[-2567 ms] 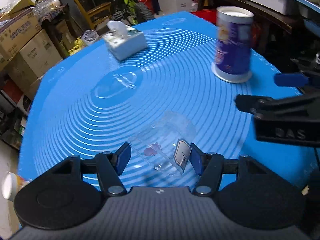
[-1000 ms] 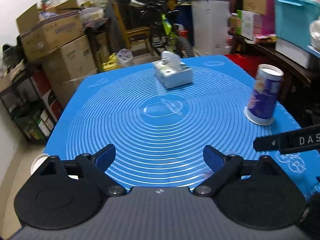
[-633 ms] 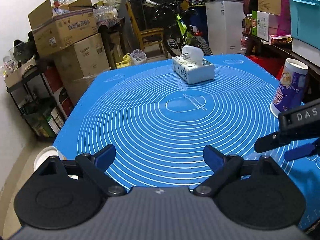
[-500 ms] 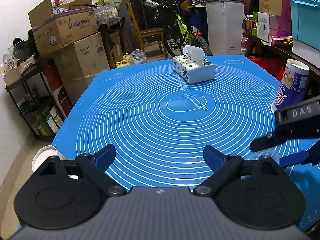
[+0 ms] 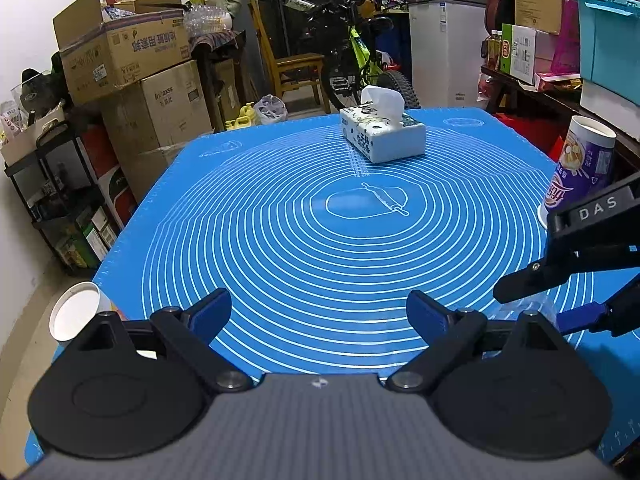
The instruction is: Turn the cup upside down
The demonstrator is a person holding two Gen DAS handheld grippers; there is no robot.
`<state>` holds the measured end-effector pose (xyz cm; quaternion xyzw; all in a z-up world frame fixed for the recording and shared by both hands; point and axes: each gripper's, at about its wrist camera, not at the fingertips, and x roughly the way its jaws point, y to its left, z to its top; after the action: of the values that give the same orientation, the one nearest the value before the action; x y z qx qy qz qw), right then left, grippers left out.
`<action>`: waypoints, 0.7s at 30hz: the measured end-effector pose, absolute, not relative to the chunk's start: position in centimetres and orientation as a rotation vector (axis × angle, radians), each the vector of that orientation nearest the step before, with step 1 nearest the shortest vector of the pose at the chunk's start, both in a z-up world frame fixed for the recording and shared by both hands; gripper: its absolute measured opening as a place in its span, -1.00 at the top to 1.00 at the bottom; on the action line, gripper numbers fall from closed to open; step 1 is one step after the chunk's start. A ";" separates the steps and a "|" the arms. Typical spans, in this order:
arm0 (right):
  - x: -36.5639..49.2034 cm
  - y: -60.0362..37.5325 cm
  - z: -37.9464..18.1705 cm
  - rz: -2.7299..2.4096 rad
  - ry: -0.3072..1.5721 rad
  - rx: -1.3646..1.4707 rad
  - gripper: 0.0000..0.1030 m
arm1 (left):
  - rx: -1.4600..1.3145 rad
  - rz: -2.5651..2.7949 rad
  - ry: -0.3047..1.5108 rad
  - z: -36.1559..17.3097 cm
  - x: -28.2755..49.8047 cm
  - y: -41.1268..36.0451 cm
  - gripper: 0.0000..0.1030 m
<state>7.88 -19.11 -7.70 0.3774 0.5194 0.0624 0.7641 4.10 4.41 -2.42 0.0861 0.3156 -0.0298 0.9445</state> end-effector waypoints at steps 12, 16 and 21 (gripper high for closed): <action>7.7 -17.8 -6.0 0.171 1.020 0.664 0.03 | 0.166 -0.058 0.646 -2.2 3.8 4.7 -0.82; 7.7 -17.4 -5.7 0.187 0.999 0.623 0.03 | 0.167 -0.059 0.647 -2.3 3.8 4.7 -0.82; 6.9 -16.8 -4.2 0.170 0.858 0.488 0.03 | 0.164 -0.059 0.638 -2.3 3.6 4.6 -0.82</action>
<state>6.94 -16.85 -4.24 0.2338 0.4114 0.0816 0.8772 3.63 4.59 -2.31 0.0804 0.3132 -0.0291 0.9458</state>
